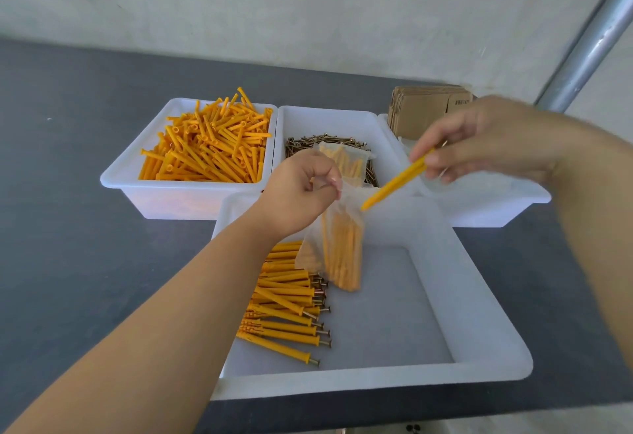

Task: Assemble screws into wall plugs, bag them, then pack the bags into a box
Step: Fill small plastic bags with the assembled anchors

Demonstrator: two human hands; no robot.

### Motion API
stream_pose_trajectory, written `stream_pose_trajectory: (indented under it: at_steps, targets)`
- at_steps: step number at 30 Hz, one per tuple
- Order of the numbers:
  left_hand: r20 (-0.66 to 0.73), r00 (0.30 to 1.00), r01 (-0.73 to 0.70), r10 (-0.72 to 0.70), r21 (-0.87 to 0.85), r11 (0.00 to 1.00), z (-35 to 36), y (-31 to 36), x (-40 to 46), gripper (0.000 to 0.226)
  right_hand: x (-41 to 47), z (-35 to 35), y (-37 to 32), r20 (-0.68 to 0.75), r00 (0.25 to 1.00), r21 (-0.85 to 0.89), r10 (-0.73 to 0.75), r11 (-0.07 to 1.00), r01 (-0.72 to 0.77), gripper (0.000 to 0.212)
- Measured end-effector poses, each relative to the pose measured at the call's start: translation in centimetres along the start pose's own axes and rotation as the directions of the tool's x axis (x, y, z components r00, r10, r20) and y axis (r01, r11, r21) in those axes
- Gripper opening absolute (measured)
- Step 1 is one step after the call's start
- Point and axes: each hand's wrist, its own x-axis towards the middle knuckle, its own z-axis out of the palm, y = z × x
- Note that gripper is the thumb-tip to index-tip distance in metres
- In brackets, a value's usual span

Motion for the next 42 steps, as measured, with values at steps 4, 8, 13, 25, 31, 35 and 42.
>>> stream_pose_trajectory:
  at_steps: [4, 8, 13, 25, 31, 35, 42]
  targets:
    - [0.047, 0.998, -0.037, 0.038, -0.005, 0.999, 0.1, 0.2, 0.0, 0.028, 2.5, -2.3, -0.4, -0.236, 0.972, -0.027, -0.019, 1.0, 0.014, 0.017]
    - [0.071, 0.995, -0.071, 0.071, -0.013, 0.997, 0.0, 0.5, -0.1, 0.019, 5.4, 0.4, -1.2, -0.074, 0.997, -0.152, -0.03, 0.988, 0.019, 0.017]
    - [0.053, 0.997, -0.055, 0.055, -0.011, 0.998, 0.0, 0.8, -0.1, 0.02, 7.6, 4.6, -2.4, 0.259, 0.963, -0.386, 0.078, 0.922, 0.029, 0.017]
    - [-0.015, 0.999, -0.033, 0.034, 0.025, 0.999, -0.1, 0.0, 0.1, 0.028, 4.5, 3.4, -2.2, 0.235, 0.972, -0.188, -0.022, 0.98, 0.068, 0.019]
    - [-0.032, 0.999, -0.021, 0.022, 0.012, 1.0, 0.2, 0.2, 0.0, 0.022, 1.5, 12.6, -0.8, 0.561, 0.827, -0.301, 0.037, 0.94, 0.162, 0.015]
    - [-0.039, 0.999, 0.018, -0.018, -0.013, 1.0, 0.0, 0.0, -0.2, 0.032, 0.2, 19.1, 0.1, 0.559, 0.809, -0.507, -0.181, 0.697, 0.507, 0.029]
    - [-0.034, 0.999, 0.032, -0.032, -0.008, 0.999, -0.1, 0.3, -0.3, 0.036, -0.6, 20.9, -0.1, 0.521, 0.832, -0.688, -0.189, 0.484, 0.541, 0.036]
